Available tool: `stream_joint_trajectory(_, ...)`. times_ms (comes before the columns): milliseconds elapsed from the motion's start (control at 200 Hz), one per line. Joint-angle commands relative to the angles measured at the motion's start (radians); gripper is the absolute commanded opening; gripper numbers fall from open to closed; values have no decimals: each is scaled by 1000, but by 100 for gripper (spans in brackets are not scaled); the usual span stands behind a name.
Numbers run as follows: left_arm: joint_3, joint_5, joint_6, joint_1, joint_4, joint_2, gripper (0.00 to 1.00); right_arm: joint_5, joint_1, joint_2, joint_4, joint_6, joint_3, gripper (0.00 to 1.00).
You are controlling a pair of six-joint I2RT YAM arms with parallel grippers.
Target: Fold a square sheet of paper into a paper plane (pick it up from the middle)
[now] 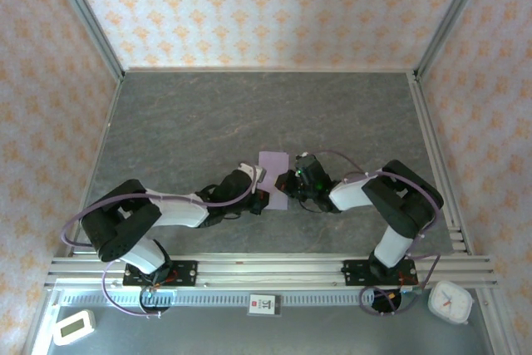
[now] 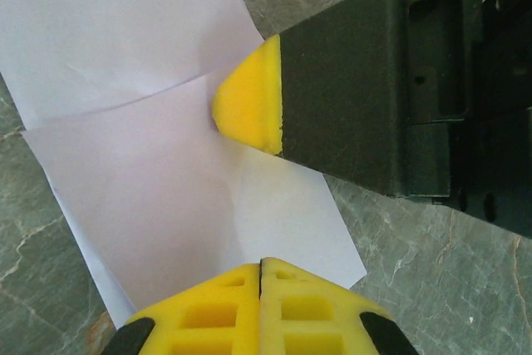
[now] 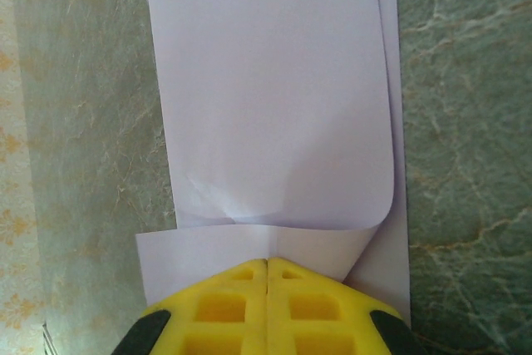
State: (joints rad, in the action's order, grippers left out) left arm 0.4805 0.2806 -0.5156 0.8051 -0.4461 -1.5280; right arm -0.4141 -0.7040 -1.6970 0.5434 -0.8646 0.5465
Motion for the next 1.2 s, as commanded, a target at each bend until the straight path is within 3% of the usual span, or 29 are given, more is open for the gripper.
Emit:
stream_joint_trajectory(0, 24, -14, 1, 6, -50, -15, 0, 4, 1, -37, -48, -11, -29, 0)
stream_joint_trajectory(611, 46, -91, 36, 25, 20, -110, 0, -8, 1, -38, -38, -21, -41, 0)
stream_joint_trajectory(1191, -104, -86, -3, 37, -33, -126, 0, 35, 68, -107, -360, 178, 183, 0)
